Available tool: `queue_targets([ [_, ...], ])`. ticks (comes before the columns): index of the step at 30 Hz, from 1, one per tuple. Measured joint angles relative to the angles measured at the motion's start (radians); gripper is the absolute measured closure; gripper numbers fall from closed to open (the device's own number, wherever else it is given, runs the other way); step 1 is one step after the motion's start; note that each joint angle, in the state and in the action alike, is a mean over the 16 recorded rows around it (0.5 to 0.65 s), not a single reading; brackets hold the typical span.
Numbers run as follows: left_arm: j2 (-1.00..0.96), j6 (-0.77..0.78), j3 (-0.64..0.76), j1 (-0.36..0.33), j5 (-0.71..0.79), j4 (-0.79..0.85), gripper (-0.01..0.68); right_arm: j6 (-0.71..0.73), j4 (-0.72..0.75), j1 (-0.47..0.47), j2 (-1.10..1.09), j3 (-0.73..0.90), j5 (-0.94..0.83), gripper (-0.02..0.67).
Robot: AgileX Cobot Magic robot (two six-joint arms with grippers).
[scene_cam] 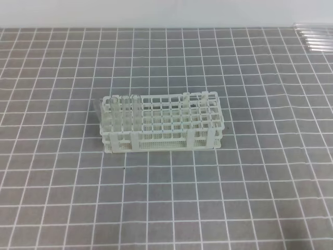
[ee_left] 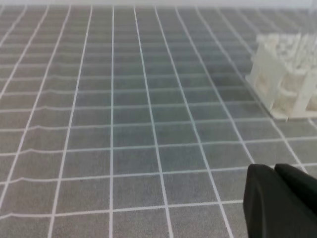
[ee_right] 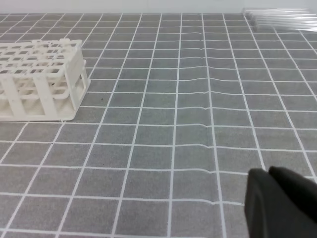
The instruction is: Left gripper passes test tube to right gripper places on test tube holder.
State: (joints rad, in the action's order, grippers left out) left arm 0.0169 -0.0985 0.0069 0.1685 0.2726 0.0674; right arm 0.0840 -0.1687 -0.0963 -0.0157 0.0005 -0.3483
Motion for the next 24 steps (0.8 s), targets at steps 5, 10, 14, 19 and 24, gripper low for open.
queue_targets([
  [5,0.000,0.026,0.000,0.000,0.040,-0.004,0.674,0.000,-0.001,0.000,0.000,0.000,0.000,0.662],
  [10,0.002,0.035,0.001,0.000,0.041,-0.004,0.674,0.000,-0.002,0.000,0.001,0.000,0.000,0.662],
  [14,0.005,0.032,0.002,0.000,0.040,-0.003,0.674,0.000,-0.003,0.000,0.001,0.000,0.000,0.662],
  [19,0.005,0.032,0.003,0.000,0.040,-0.003,0.674,0.001,-0.005,0.000,0.002,0.000,0.000,0.662],
  [24,0.011,0.031,0.006,0.000,0.037,-0.003,0.674,0.002,-0.007,0.000,0.002,0.000,0.000,0.662],
])
